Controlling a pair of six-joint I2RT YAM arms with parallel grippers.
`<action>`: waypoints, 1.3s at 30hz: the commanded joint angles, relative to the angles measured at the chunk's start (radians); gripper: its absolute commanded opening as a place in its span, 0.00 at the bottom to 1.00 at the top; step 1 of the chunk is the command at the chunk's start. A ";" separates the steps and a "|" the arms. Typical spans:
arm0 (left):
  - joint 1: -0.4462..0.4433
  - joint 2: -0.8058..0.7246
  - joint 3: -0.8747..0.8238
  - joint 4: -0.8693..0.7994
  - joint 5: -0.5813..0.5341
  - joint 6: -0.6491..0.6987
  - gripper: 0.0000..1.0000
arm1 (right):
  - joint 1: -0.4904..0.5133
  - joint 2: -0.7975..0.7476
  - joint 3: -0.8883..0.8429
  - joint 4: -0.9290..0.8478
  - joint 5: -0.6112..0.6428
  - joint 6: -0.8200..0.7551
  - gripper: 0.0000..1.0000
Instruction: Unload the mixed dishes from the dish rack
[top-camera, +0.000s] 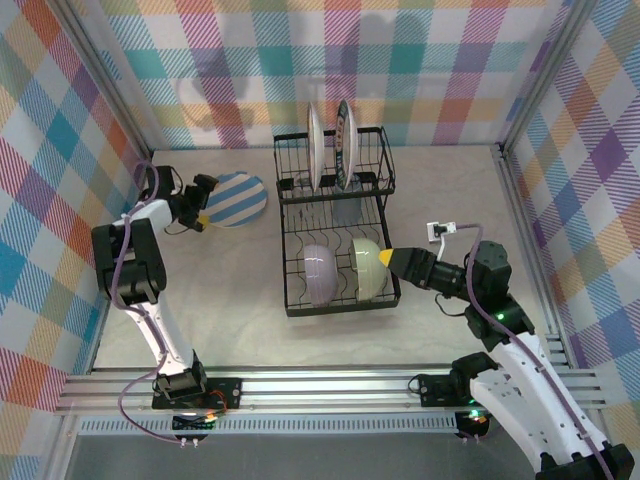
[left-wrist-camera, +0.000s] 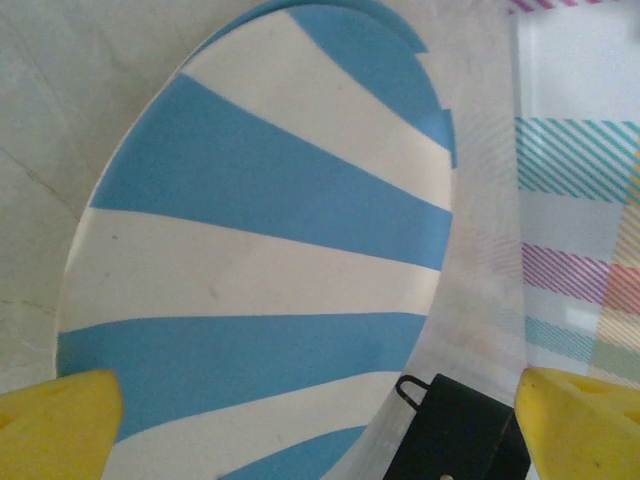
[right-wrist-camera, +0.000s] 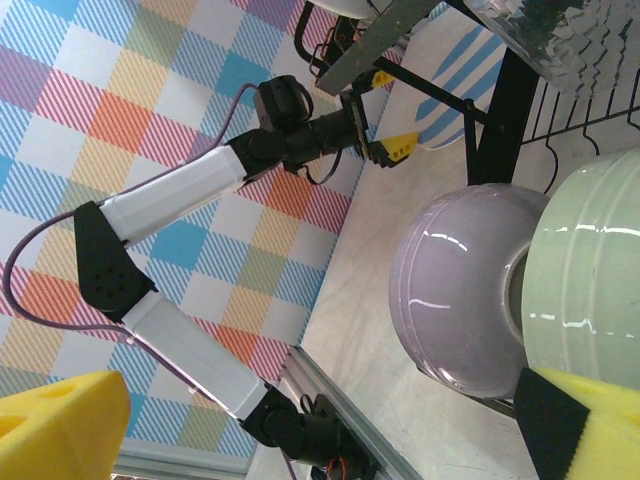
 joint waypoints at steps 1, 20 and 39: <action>-0.012 0.015 0.029 0.012 0.003 -0.022 1.00 | 0.009 -0.017 0.000 -0.014 0.012 -0.018 0.99; -0.028 -0.354 -0.070 -0.130 -0.070 0.092 1.00 | 0.013 0.100 0.239 -0.298 0.207 -0.237 0.99; -0.330 -1.090 -0.476 -0.269 0.152 0.426 1.00 | 0.155 0.622 0.989 -0.651 0.654 -0.505 0.99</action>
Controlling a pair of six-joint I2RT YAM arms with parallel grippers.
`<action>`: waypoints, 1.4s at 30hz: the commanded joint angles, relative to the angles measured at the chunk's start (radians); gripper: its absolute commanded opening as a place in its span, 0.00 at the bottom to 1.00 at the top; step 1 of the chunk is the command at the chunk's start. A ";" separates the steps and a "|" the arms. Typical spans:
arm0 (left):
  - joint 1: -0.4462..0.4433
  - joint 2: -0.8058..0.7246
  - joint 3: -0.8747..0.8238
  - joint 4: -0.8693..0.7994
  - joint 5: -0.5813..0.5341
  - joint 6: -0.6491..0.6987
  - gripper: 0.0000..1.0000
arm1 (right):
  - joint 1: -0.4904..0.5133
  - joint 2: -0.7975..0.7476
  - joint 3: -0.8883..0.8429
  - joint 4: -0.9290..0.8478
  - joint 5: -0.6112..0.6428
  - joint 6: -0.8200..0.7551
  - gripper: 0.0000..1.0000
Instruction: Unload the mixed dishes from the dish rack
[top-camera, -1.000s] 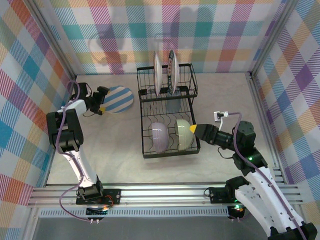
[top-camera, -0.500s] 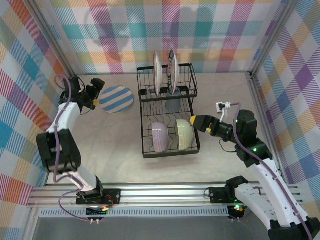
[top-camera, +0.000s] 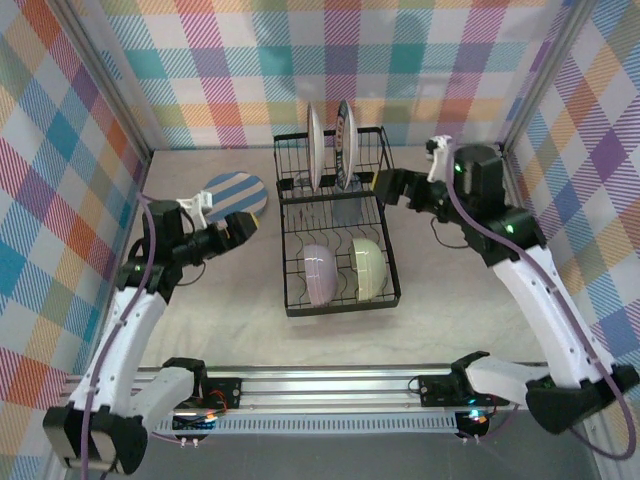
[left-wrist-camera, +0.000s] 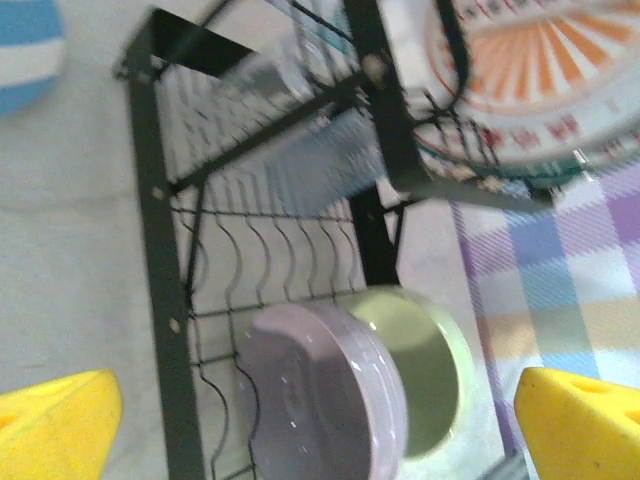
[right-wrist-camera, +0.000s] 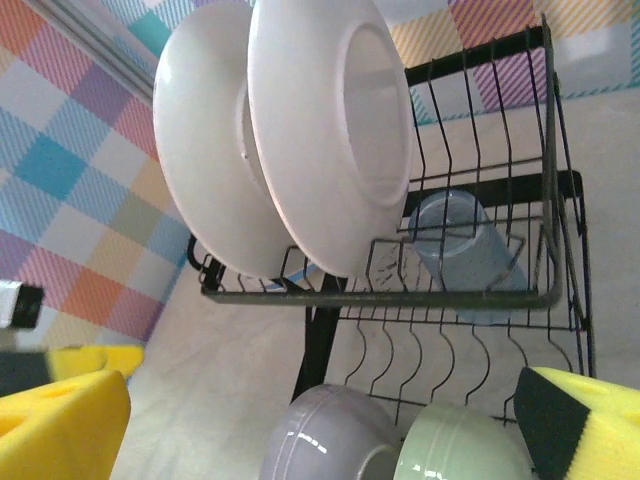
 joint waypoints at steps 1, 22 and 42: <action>-0.020 -0.051 -0.061 0.029 0.088 0.051 1.00 | 0.055 0.099 0.146 -0.097 0.126 -0.062 1.00; -0.102 -0.154 -0.129 -0.021 0.068 0.085 1.00 | 0.281 0.601 0.813 -0.382 0.676 -0.173 0.85; -0.137 -0.142 -0.131 -0.034 0.057 0.099 1.00 | 0.321 0.722 0.861 -0.322 0.872 -0.133 0.53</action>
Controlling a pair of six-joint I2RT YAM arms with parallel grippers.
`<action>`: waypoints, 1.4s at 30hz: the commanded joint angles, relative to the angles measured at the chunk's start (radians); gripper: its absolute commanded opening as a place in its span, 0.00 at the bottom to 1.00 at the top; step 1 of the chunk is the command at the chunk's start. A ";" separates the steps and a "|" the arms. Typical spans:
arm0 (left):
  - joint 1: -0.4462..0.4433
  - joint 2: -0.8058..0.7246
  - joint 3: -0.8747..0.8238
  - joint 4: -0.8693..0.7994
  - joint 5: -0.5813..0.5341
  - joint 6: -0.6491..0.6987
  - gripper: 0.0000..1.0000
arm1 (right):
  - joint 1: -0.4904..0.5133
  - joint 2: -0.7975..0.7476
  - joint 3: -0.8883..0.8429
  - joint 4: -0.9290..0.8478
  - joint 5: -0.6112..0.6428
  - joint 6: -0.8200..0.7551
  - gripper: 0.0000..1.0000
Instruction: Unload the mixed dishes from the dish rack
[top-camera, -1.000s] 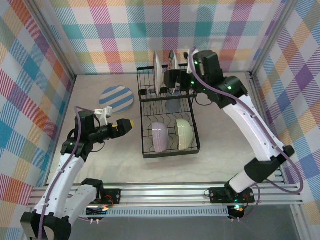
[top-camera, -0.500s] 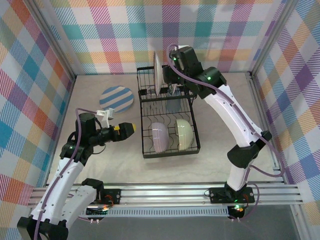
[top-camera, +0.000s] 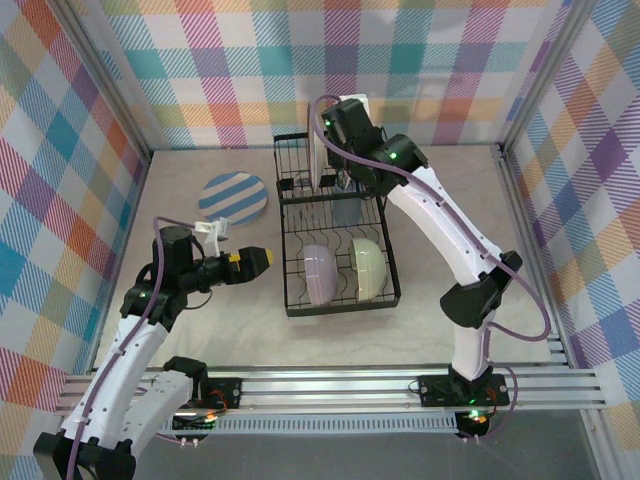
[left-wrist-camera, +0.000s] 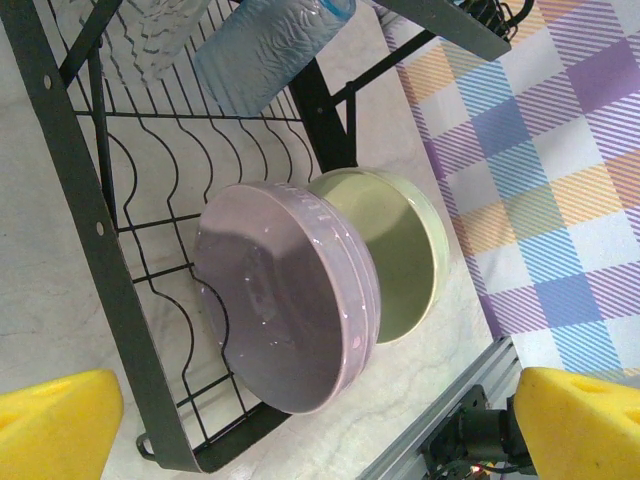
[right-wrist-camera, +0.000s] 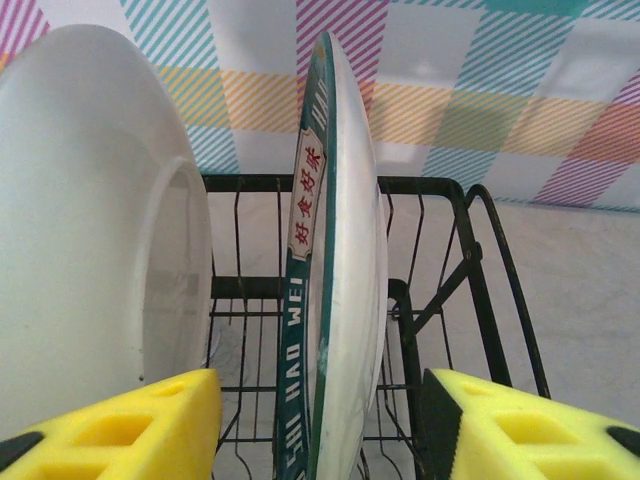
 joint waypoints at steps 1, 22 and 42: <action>-0.024 -0.002 0.001 -0.011 -0.004 0.024 1.00 | 0.010 0.010 0.033 0.034 0.085 0.015 0.52; -0.047 0.057 -0.118 0.122 -0.175 -0.283 0.69 | 0.018 0.036 0.031 0.065 0.122 0.026 0.20; -0.116 0.430 -0.190 0.360 -0.303 -0.304 0.00 | 0.018 0.036 0.022 0.086 0.142 0.021 0.08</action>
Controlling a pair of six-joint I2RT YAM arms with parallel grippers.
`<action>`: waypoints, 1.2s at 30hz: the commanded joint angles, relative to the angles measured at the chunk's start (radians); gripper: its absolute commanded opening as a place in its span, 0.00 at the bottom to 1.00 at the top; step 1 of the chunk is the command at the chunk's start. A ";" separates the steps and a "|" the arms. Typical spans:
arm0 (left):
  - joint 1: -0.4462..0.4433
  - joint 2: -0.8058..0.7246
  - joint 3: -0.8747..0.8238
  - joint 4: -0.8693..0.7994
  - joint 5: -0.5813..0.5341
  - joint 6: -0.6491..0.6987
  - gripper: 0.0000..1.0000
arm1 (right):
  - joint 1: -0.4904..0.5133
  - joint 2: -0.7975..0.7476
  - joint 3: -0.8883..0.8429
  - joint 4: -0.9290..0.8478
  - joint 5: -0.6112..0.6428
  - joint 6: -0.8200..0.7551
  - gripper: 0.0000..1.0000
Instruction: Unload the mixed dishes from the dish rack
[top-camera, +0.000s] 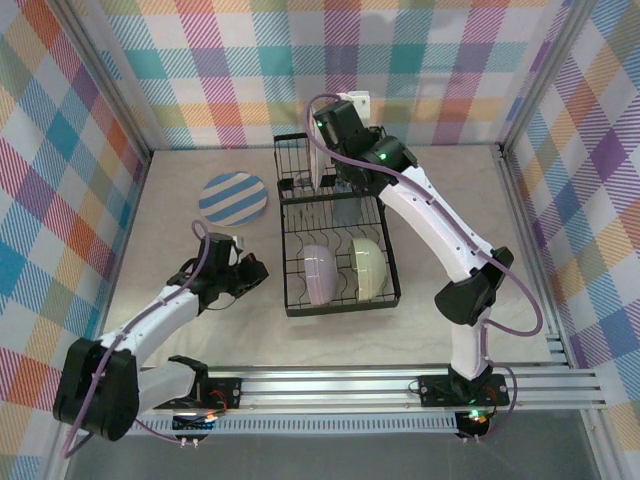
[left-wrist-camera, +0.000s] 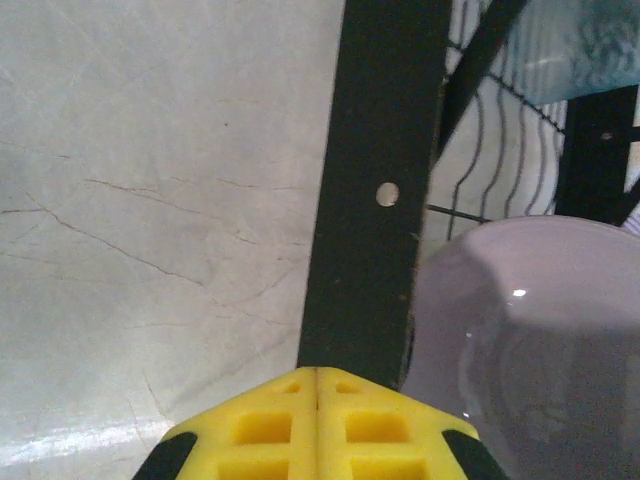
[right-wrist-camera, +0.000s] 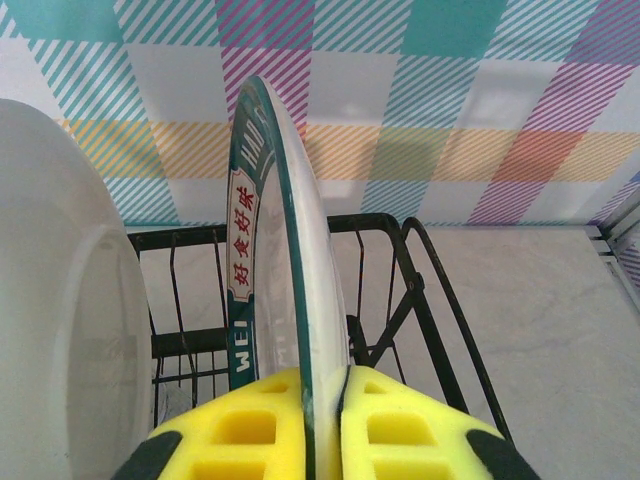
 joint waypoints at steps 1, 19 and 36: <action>-0.031 0.068 0.005 0.085 -0.012 0.011 0.00 | 0.009 0.000 0.021 0.026 -0.021 -0.008 0.07; -0.202 0.274 0.084 0.204 -0.047 -0.023 0.00 | -0.009 -0.033 -0.032 0.075 0.021 -0.040 0.00; -0.205 0.159 0.056 0.100 -0.167 -0.032 0.00 | -0.048 -0.156 -0.164 0.190 0.067 -0.131 0.00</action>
